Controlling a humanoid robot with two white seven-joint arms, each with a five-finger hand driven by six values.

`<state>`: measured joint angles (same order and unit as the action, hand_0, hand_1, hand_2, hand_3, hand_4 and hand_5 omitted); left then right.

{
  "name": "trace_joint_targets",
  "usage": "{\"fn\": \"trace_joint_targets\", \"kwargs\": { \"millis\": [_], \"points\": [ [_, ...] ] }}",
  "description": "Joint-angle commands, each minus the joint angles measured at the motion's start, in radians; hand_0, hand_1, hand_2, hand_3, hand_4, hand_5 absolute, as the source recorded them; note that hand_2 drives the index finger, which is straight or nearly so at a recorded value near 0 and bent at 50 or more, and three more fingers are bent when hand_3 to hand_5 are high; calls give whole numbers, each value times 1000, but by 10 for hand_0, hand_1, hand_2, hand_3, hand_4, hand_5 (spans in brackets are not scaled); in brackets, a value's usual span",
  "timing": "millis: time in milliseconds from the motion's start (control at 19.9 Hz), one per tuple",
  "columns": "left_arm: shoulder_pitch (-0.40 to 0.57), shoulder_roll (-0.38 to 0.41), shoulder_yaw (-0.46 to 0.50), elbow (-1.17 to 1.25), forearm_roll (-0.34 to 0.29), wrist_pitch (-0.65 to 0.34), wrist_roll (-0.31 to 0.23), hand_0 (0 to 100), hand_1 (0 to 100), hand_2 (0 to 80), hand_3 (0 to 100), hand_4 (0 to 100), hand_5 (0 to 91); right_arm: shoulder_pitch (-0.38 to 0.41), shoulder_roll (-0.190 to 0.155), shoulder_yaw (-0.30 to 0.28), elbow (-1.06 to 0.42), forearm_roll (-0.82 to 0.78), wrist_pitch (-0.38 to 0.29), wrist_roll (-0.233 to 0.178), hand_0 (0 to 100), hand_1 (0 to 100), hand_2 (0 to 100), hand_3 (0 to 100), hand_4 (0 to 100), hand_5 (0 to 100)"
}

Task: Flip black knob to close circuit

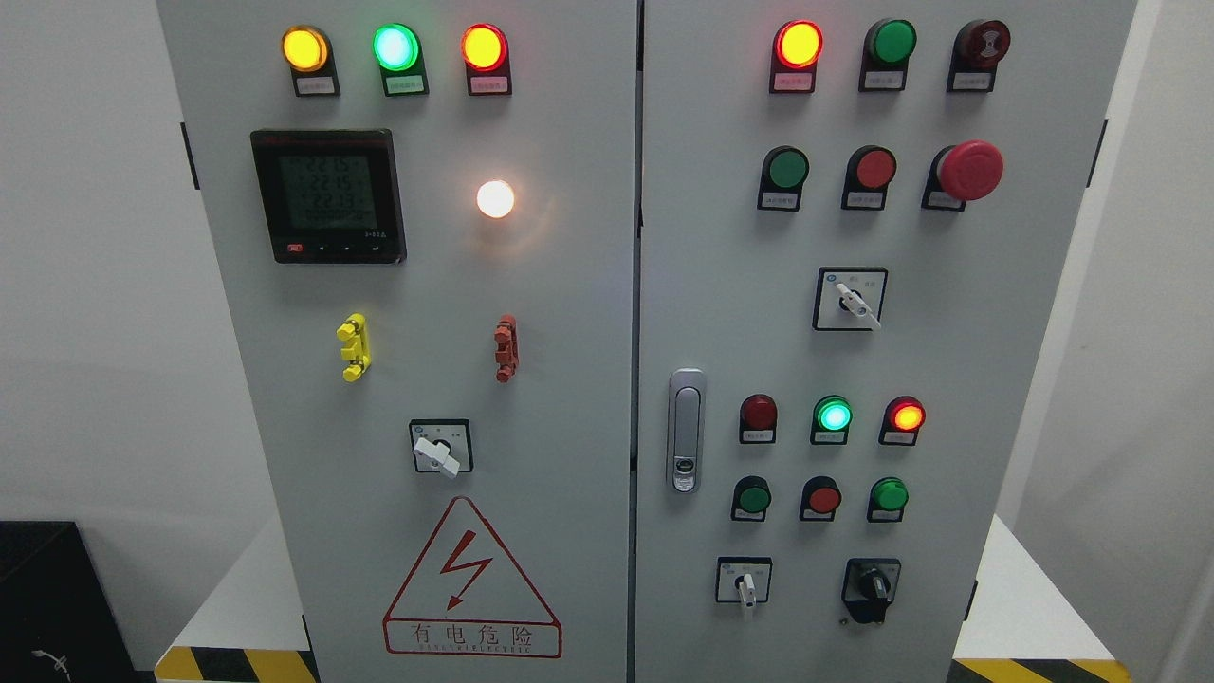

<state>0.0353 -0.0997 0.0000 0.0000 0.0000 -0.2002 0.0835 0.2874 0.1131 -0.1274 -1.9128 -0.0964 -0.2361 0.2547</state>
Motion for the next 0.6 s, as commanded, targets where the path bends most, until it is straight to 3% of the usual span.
{"fn": "trace_joint_targets", "kwargs": {
  "millis": [0,552],
  "points": [
    [0,0,-21,21,-21,-2,1,0,0,0,0,0,0,21,-1,-1,3,-5,-2,0,0,69,0,0,0,0],
    [0,0,-20,21,-21,-2,1,0,0,0,0,0,0,33,-3,6,11,-48,-5,0,0,63,0,0,0,0]
  ]
}}
